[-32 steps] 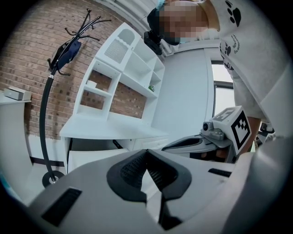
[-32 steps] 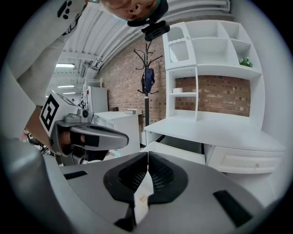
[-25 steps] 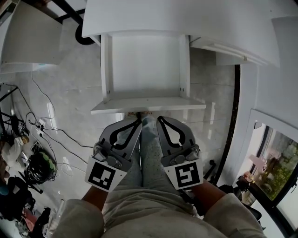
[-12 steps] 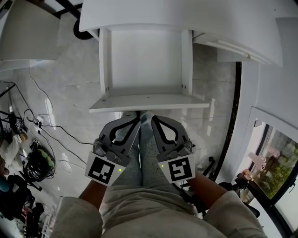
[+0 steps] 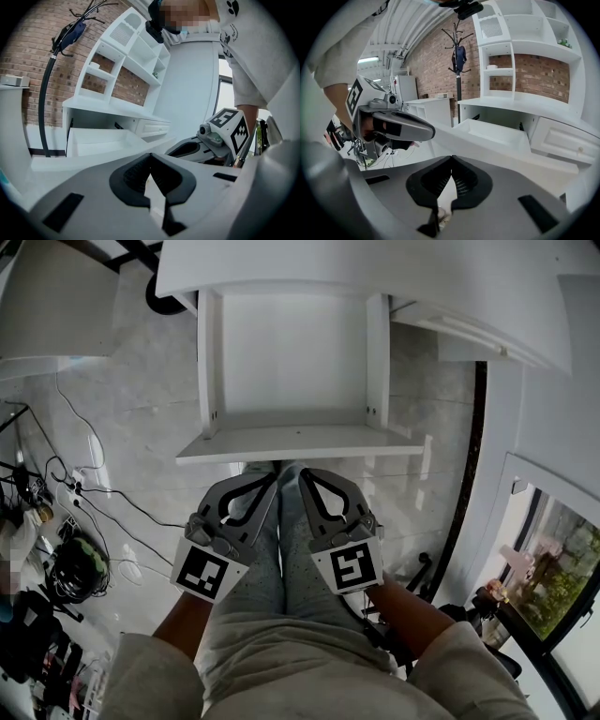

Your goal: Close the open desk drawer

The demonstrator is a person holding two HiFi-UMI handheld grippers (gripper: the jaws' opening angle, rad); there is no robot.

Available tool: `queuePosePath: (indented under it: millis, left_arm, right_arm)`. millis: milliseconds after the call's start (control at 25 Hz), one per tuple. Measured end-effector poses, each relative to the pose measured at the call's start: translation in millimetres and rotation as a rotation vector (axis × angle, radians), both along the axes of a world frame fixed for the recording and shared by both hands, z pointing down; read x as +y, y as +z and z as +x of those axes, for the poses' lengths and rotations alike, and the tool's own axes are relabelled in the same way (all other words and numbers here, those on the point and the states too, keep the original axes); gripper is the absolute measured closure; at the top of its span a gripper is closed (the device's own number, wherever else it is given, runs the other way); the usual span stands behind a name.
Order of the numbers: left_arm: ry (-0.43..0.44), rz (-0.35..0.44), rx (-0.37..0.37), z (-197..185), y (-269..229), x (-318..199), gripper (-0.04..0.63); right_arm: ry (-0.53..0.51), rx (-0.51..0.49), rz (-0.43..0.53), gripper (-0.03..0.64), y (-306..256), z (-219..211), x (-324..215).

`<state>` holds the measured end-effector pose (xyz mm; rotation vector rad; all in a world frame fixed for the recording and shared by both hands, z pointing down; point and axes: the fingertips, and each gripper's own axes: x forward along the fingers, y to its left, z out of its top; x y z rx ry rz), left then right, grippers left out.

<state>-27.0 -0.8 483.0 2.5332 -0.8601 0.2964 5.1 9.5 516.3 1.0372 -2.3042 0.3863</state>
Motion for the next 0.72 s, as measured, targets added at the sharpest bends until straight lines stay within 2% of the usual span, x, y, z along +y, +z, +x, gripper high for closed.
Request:
queuePosePath:
  millis: [120,240,360,720]
  left_arm:
    - [0.017,0.01,-0.01,1.4,5.0,1.1,0.578]
    - [0.086,0.052,-0.066,0.9,10.7,3.5,0.578]
    - [0.038,0.024,-0.029,0.6,12.2,1.2,0.578]
    - [0.08,0.051,-0.054,1.8,20.5,2.9,0.578]
  right_arm:
    - [0.054,-0.044,-0.03,0.589,7.2,2.0,-0.3]
    - [0.095,-0.061,-0.076,0.589,15.5,2.6,3.0]
    - [0.1,-0.063,-0.09,0.589,20.2,2.6,4.3]
    - [0.139,-0.064,-0.13,0.589,32.1,4.2,5.0]
